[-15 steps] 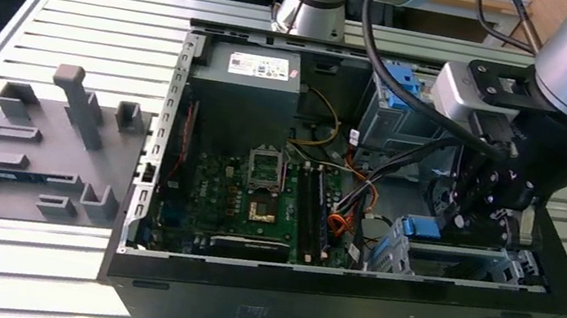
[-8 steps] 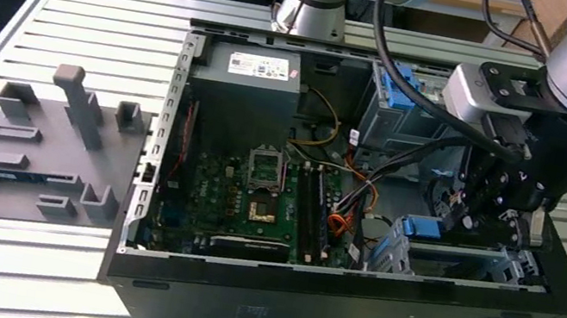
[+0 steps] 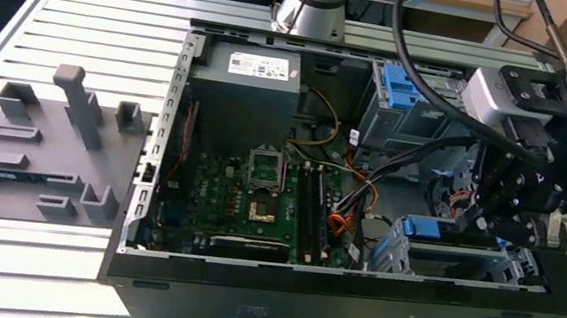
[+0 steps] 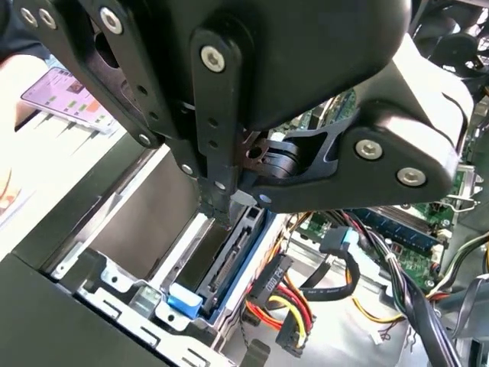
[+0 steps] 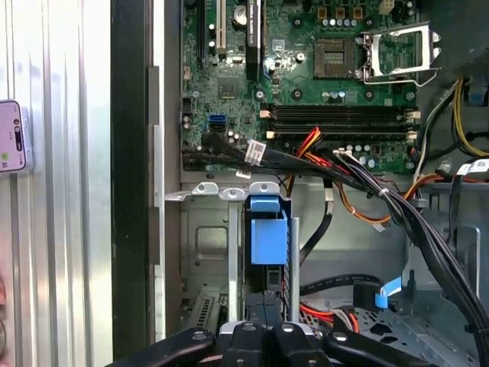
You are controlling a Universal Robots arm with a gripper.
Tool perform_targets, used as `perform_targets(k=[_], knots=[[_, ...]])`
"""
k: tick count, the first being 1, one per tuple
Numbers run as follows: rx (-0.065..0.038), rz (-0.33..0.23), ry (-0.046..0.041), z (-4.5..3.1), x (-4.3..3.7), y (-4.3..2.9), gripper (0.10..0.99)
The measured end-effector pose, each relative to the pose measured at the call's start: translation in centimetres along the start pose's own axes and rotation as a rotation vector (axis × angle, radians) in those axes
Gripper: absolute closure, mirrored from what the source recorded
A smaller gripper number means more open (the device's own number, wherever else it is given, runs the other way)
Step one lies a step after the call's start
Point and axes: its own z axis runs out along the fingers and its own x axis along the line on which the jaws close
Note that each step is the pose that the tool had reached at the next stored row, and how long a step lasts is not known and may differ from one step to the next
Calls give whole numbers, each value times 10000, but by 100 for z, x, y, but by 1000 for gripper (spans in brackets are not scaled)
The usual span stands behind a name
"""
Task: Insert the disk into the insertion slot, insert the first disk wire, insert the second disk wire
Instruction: 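Insert the first disk wire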
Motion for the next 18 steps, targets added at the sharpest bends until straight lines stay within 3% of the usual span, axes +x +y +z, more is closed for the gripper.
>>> perform_targets(k=[6,13,18], knots=[[0,0,-3,-121,-16,-1,980],[0,0,-8,-126,-58,-68,980],[0,0,-7,-126,-141,-101,980]])
